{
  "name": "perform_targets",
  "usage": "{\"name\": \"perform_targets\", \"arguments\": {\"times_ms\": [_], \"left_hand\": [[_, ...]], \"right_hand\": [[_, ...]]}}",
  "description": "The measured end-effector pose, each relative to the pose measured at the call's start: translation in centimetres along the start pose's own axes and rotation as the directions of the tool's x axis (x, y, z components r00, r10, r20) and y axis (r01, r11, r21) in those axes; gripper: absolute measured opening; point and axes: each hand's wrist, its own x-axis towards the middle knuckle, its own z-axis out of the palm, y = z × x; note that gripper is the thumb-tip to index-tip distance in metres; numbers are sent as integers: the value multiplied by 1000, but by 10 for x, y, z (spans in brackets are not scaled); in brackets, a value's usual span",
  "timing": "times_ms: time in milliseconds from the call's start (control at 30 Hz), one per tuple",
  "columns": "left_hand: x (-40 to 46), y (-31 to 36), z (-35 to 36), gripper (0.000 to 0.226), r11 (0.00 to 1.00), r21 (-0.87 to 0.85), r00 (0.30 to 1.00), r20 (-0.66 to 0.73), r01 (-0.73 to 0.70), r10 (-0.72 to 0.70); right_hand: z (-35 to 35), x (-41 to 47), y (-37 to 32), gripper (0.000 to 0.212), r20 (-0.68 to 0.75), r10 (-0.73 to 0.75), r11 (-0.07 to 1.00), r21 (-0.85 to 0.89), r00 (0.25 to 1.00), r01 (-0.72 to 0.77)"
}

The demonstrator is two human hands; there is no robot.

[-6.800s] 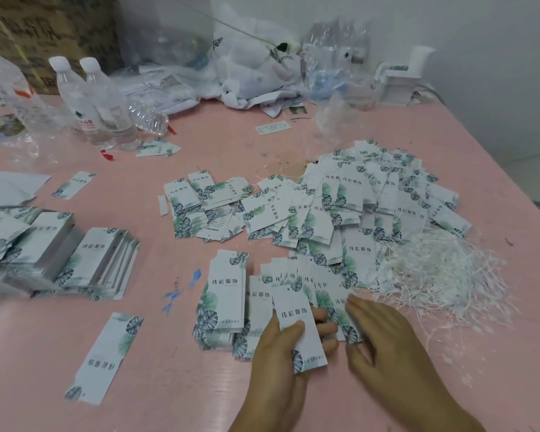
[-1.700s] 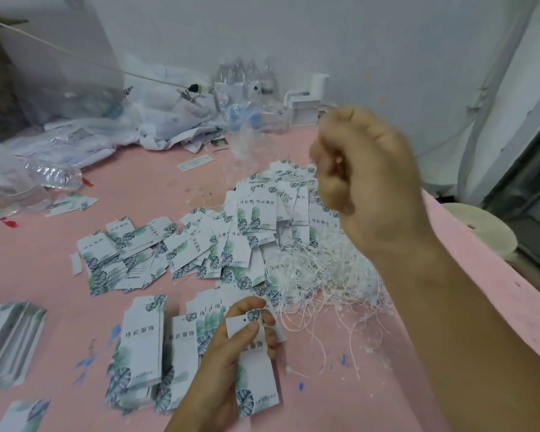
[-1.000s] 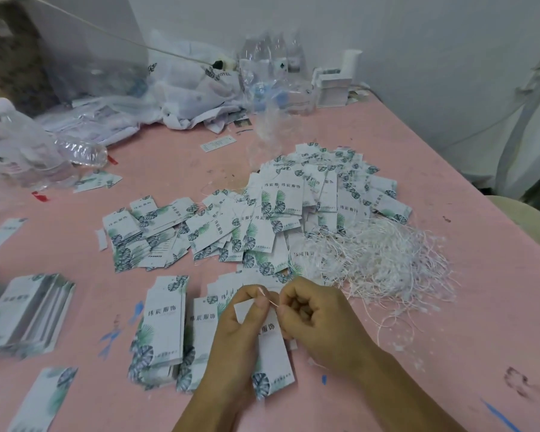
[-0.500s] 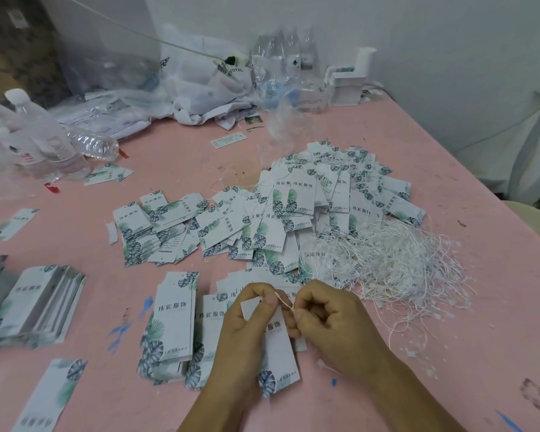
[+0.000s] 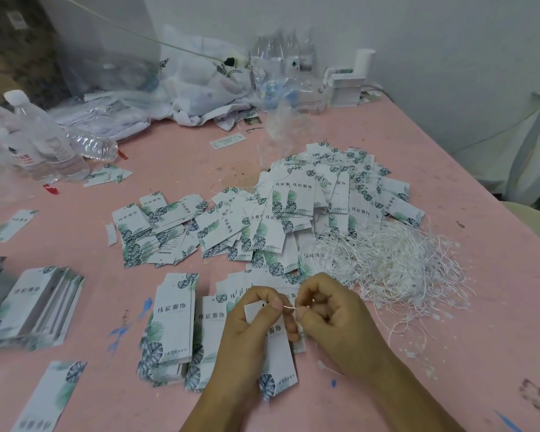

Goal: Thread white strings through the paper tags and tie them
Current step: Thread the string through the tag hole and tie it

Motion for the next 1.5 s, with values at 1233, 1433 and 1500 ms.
{"name": "perform_targets", "arguments": {"times_ms": [1233,1433,1500], "left_hand": [[2,-14,-4,31,958,231,975,-109,-167,196],[2,-15,-2,28,950,235,965,-106,-208,238],[3,-16,-3,29,959,209,971,-98,-192,216]], "right_hand": [[30,3,1,8,-325,-209,937,-336,922,94],[32,4,-1,8,-341,-228,912,-404,912,77],[32,4,-2,8,-337,-236,907,-413,911,82]]}}
